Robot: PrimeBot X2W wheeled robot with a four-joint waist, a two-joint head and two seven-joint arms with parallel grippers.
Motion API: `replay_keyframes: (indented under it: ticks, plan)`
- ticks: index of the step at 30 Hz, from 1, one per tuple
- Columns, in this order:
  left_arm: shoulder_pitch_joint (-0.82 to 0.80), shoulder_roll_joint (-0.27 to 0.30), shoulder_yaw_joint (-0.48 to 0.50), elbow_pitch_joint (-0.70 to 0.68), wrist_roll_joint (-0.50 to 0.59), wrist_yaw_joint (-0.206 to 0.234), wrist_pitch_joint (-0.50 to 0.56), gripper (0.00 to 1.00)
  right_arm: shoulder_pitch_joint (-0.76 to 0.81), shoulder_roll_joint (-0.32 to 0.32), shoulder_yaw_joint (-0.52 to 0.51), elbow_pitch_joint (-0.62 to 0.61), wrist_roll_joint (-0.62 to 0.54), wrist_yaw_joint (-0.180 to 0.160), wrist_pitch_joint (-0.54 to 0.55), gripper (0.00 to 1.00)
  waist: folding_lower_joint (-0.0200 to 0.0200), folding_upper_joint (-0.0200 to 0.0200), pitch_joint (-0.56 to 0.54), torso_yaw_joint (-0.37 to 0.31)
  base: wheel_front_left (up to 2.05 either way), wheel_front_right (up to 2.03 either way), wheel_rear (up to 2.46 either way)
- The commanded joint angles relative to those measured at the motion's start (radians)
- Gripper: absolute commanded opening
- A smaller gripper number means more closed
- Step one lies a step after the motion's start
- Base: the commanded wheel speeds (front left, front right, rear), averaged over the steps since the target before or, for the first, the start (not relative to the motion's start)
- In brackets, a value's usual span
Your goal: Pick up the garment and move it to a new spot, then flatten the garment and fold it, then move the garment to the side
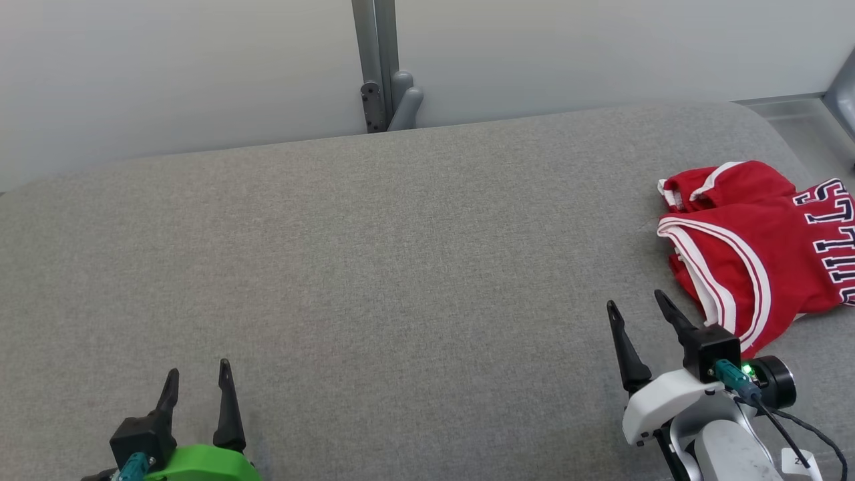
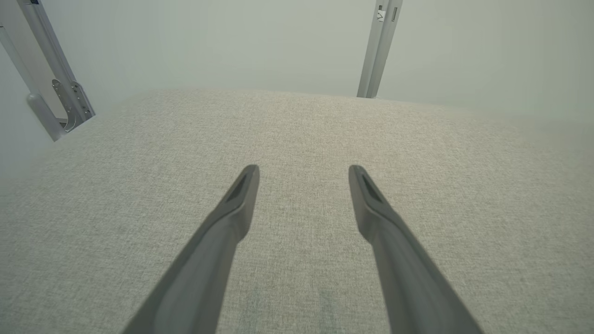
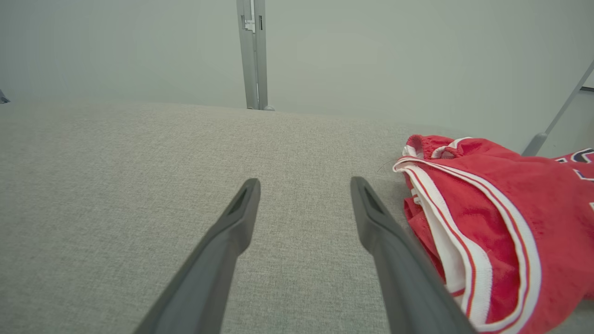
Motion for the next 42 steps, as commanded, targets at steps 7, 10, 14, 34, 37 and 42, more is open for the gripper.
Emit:
replay_keyframes:
  ticks: [7, 10, 14, 34, 37, 42]
  plan:
    - [0.038, 0.004, -0.025, -0.011, -0.006, -0.025, 0.0, 1.0, 0.033, -0.001, -0.009, -0.033, 0.007, -0.002, -0.002, 1.0, 0.0, 0.0, 0.0, -0.005, 0.0, 0.0, 0.0]
    - [0.043, 0.004, -0.032, -0.017, 0.0, -0.025, 0.0, 1.0, 0.031, -0.001, -0.01, -0.044, 0.009, -0.002, -0.002, 1.0, 0.0, 0.0, 0.001, -0.005, 0.0, 0.0, 0.0]
    - [0.046, 0.004, -0.039, -0.019, 0.008, -0.026, 0.0, 1.0, 0.032, -0.001, -0.014, -0.053, 0.016, -0.002, -0.002, 1.0, 0.0, 0.0, 0.003, -0.004, 0.0, 0.0, 0.0]
    - [0.044, 0.004, -0.04, -0.009, 0.001, -0.032, 0.0, 1.0, 0.039, -0.001, 0.005, -0.071, 0.046, -0.002, -0.002, 1.0, 0.0, 0.0, 0.003, -0.027, 0.0, 0.0, 0.0]
    - [0.04, 0.004, -0.042, -0.008, 0.001, -0.032, 0.0, 1.0, 0.038, -0.001, 0.006, -0.067, 0.049, -0.002, -0.002, 1.0, 0.0, 0.0, 0.004, -0.028, 0.0, 0.0, 0.0]
    - [0.039, 0.004, -0.045, -0.006, -0.004, -0.029, 0.0, 1.0, 0.035, -0.001, 0.009, -0.064, 0.044, -0.002, -0.002, 1.0, 0.0, 0.0, 0.005, -0.028, 0.0, 0.0, 0.0]
